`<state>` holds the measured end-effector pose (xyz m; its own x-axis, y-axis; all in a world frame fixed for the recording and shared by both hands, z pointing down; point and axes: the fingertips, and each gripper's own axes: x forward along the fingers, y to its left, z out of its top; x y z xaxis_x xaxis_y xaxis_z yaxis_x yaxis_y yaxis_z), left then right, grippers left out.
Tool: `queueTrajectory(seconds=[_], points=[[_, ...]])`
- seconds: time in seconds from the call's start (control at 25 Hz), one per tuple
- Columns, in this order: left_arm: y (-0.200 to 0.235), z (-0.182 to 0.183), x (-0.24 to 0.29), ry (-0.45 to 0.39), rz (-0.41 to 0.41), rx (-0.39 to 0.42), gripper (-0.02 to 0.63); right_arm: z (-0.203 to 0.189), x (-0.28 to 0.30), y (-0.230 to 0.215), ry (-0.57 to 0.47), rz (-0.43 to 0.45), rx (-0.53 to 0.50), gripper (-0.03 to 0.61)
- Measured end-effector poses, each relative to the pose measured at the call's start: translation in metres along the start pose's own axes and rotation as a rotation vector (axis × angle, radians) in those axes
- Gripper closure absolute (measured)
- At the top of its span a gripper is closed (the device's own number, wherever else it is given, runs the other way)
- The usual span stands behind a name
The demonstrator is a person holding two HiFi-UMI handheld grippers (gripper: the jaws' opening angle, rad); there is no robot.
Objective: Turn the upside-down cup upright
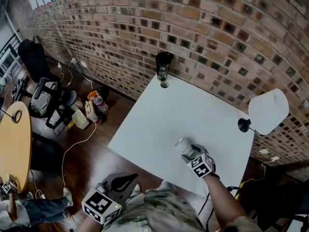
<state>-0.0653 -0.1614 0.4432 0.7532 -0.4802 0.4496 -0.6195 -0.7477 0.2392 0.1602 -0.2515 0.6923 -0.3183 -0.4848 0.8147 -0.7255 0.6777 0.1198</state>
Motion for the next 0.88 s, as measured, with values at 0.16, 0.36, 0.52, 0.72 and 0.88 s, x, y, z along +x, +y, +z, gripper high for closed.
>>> queueTrajectory(seconds=[0.16,0.36,0.52,0.72,0.88], points=[[-0.003,0.0,0.004,0.009,0.004,0.007,0.606,-0.003,0.0,-0.008,-0.017,-0.022,0.021,0.31],[-0.004,0.001,0.006,0.002,0.006,0.001,0.606,-0.005,-0.012,-0.009,0.029,-0.024,-0.024,0.31],[-0.002,0.0,0.007,-0.014,-0.001,-0.012,0.606,-0.01,-0.03,-0.012,0.154,-0.027,-0.169,0.311],[0.003,-0.006,0.006,-0.04,-0.011,-0.038,0.606,-0.012,-0.047,-0.022,0.362,-0.058,-0.492,0.311],[0.004,-0.01,0.005,-0.069,-0.033,-0.047,0.606,-0.02,-0.054,-0.032,0.595,-0.043,-0.792,0.311]])
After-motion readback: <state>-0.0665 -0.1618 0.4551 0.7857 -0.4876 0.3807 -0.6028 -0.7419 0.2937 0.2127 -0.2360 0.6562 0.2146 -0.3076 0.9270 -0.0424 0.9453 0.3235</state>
